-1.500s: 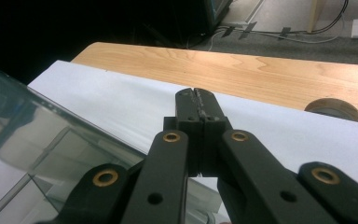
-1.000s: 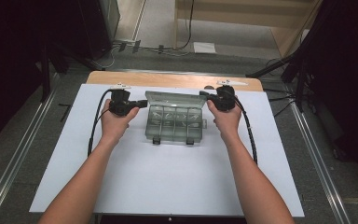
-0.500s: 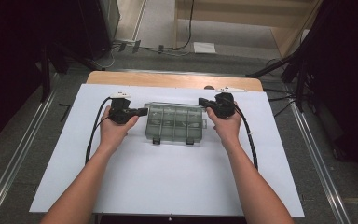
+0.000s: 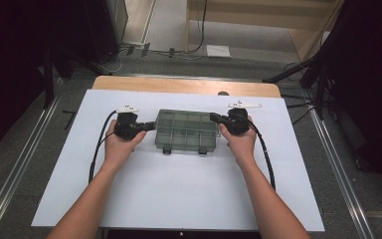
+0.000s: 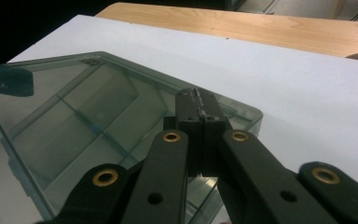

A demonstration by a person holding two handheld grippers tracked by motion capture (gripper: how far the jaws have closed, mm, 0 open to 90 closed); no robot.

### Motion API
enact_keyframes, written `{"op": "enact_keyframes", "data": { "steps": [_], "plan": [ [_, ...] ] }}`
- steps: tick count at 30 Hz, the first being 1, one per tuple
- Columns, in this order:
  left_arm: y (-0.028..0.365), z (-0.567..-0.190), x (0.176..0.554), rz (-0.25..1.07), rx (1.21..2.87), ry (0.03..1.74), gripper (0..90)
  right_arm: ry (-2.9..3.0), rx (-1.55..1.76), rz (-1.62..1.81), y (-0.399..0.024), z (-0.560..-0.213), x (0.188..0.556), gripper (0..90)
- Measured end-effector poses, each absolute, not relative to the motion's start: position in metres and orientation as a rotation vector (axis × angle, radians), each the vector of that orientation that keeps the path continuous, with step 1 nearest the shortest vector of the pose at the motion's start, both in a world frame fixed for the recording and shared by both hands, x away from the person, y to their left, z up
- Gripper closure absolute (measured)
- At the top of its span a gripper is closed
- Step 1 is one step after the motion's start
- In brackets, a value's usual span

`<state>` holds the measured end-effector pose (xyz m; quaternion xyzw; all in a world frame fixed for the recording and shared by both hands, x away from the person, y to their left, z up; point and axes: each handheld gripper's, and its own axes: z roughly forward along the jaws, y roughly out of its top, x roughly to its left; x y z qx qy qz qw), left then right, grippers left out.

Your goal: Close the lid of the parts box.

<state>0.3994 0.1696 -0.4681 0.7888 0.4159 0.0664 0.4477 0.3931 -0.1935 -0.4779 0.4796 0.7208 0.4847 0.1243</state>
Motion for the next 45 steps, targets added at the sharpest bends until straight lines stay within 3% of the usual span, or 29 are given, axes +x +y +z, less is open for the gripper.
{"op": "enact_keyframes", "data": {
  "steps": [7,18,35,45],
  "plan": [
    [0.183,-0.468,0.400,0.176,1.922,1.062,90.0,2.125,1.397,1.397,-0.189,-0.487,0.388,90.0],
    [0.165,-0.481,0.393,0.168,2.015,1.036,90.0,2.114,1.402,1.357,-0.188,-0.496,0.386,90.0],
    [0.164,-0.483,0.385,0.149,1.997,1.037,90.0,2.101,1.405,1.372,-0.191,-0.498,0.385,90.0],
    [0.160,-0.463,0.382,0.139,1.918,1.033,90.0,2.097,1.404,1.384,-0.191,-0.499,0.385,90.0]
  ]
}}
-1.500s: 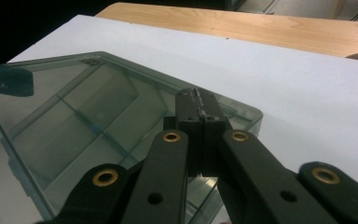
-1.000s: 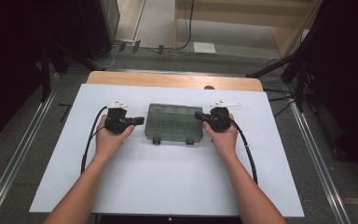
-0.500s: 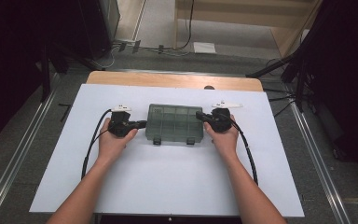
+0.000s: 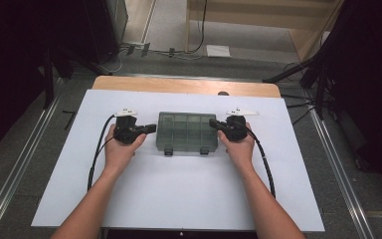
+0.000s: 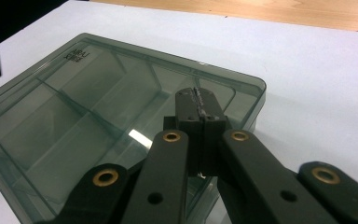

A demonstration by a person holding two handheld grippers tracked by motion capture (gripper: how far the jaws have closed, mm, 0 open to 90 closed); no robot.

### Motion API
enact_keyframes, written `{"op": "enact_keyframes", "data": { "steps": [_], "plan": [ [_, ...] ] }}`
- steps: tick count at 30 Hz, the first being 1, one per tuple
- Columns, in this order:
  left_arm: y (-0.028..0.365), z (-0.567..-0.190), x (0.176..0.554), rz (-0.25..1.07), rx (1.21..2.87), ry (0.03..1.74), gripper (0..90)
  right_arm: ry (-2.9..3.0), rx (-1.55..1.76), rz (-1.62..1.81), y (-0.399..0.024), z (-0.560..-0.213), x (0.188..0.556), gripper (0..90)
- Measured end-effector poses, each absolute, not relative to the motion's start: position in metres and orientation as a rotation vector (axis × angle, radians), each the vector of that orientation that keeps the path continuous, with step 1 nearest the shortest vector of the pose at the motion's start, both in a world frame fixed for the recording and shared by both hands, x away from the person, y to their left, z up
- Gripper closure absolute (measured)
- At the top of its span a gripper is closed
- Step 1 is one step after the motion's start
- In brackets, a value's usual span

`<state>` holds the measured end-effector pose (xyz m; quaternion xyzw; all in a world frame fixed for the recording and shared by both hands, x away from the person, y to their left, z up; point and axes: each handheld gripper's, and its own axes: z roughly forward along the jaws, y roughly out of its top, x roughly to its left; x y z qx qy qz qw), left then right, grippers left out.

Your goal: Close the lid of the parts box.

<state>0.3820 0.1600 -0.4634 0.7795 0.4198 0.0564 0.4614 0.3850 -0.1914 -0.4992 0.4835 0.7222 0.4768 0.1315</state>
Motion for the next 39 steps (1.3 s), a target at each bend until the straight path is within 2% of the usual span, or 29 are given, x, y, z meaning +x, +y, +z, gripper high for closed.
{"op": "enact_keyframes", "data": {
  "steps": [4,11,15,16,21,24,26,27,31,34,37,38,39],
  "plan": [
    [0.147,-0.468,0.377,0.148,2.001,0.984,90.0,2.096,1.406,1.388,-0.192,-0.499,0.385,90.0],
    [0.138,-0.470,0.374,0.159,2.053,0.946,90.0,2.093,1.400,1.376,-0.189,-0.499,0.384,90.0],
    [0.143,-0.468,0.372,0.169,2.025,0.968,87.7,2.091,1.402,1.383,-0.190,-0.500,0.384,90.0],
    [0.146,-0.466,0.370,0.173,2.016,0.980,75.7,2.091,1.402,1.382,-0.190,-0.500,0.384,90.0],
    [0.156,-0.465,0.366,0.159,2.027,0.985,35.9,2.090,1.395,1.375,-0.189,-0.500,0.384,90.0],
    [0.162,-0.465,0.365,0.179,2.025,1.020,8.7,2.086,1.397,1.368,-0.188,-0.499,0.383,90.0],
    [0.167,-0.465,0.362,0.182,2.010,1.018,0.0,2.086,1.393,1.360,-0.188,-0.498,0.382,89.9],
    [0.170,-0.465,0.360,0.187,1.998,1.002,0.0,2.088,1.403,1.377,-0.188,-0.498,0.382,85.5],
    [0.179,-0.463,0.354,0.192,1.967,0.995,0.0,2.097,1.357,1.368,-0.186,-0.497,0.379,78.6],
    [0.185,-0.465,0.350,0.213,1.964,0.984,0.0,2.072,1.356,1.384,-0.188,-0.496,0.376,66.4],
    [0.189,-0.467,0.346,0.235,1.965,0.996,0.0,2.049,1.356,1.417,-0.191,-0.492,0.372,47.3],
    [0.191,-0.467,0.345,0.239,1.966,1.001,0.0,2.042,1.357,1.421,-0.192,-0.492,0.371,38.1],
    [0.192,-0.468,0.344,0.245,1.969,1.003,0.0,2.034,1.367,1.418,-0.192,-0.491,0.369,24.2]
  ]
}}
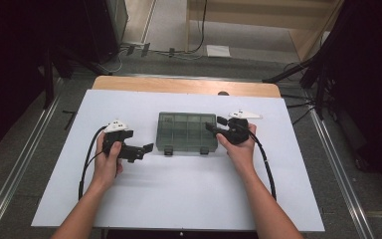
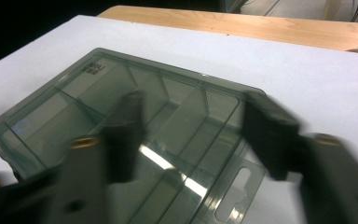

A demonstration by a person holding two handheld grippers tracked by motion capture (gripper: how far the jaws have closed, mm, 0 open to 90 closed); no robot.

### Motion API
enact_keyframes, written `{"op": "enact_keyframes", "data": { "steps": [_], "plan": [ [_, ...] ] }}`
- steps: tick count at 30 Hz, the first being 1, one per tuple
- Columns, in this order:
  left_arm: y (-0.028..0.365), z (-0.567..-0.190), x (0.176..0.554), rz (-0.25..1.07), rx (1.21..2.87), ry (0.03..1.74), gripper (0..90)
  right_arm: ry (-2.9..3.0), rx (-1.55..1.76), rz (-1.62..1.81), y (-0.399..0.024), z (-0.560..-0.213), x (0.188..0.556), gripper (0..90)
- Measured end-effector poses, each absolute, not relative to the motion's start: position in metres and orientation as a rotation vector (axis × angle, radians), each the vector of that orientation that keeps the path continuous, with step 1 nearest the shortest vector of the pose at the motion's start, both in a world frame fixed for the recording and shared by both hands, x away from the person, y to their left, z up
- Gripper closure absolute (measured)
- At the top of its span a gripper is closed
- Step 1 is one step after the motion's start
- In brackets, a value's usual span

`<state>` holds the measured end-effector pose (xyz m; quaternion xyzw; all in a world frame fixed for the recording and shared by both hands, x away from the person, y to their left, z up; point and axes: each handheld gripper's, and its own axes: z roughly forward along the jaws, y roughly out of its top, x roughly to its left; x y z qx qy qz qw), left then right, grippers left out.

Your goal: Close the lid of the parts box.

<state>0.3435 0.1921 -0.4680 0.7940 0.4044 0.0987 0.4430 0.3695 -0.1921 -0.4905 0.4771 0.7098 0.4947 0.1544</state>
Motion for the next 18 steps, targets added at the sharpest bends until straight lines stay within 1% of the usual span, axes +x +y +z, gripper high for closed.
{"op": "enact_keyframes", "data": {
  "steps": [1,2,3,10,18],
  "plan": [
    [0.193,-0.469,0.343,0.247,1.971,1.004,0.0,2.028,1.372,1.408,-0.192,-0.490,0.368,11.4],
    [0.194,-0.469,0.342,0.252,1.975,1.008,0.0,2.037,1.375,1.399,-0.193,-0.489,0.367,4.4],
    [0.195,-0.470,0.341,0.250,1.979,1.000,0.0,2.041,1.365,1.392,-0.194,-0.489,0.366,0.0],
    [0.200,-0.472,0.334,0.270,1.977,0.987,0.0,2.034,1.355,1.379,-0.205,-0.486,0.349,0.0],
    [0.204,-0.474,0.325,0.283,1.975,0.971,0.0,2.033,1.346,1.356,-0.218,-0.490,0.328,0.0]
  ]
}}
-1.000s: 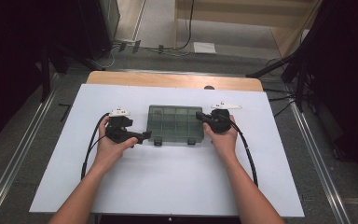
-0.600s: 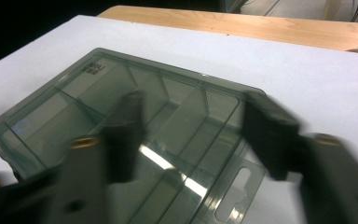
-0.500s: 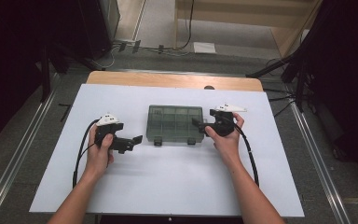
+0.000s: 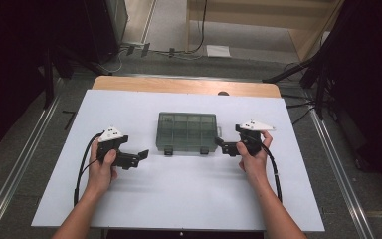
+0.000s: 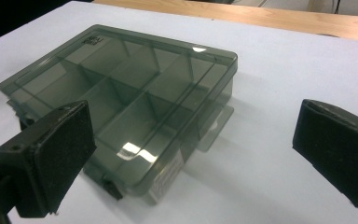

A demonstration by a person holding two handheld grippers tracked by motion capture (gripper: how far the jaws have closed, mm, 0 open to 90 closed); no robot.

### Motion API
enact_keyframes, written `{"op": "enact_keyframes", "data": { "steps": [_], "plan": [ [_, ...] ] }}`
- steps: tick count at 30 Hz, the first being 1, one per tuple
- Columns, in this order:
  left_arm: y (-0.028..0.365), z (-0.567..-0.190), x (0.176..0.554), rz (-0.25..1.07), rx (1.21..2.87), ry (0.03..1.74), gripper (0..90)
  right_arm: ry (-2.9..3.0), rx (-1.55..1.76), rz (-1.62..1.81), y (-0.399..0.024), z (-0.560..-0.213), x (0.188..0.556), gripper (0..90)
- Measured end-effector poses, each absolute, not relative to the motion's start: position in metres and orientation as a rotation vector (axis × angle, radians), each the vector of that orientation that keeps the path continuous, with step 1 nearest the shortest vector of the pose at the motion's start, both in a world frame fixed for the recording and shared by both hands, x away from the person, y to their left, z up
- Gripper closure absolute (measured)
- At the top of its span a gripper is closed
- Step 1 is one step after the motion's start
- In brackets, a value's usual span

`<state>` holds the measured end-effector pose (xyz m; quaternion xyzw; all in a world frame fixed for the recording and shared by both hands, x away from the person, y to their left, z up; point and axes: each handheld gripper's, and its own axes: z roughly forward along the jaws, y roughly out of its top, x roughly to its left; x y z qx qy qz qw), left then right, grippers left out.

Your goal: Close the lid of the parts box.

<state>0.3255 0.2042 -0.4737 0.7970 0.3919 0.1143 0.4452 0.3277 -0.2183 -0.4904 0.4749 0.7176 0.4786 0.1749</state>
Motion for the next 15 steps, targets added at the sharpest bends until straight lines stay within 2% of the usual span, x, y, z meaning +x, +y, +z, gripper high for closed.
{"op": "enact_keyframes", "data": {
  "steps": [15],
  "plan": [
    [0.218,-0.475,0.311,0.313,1.962,0.975,0.0,2.020,1.344,1.333,-0.238,-0.502,0.285,0.0]
  ]
}}
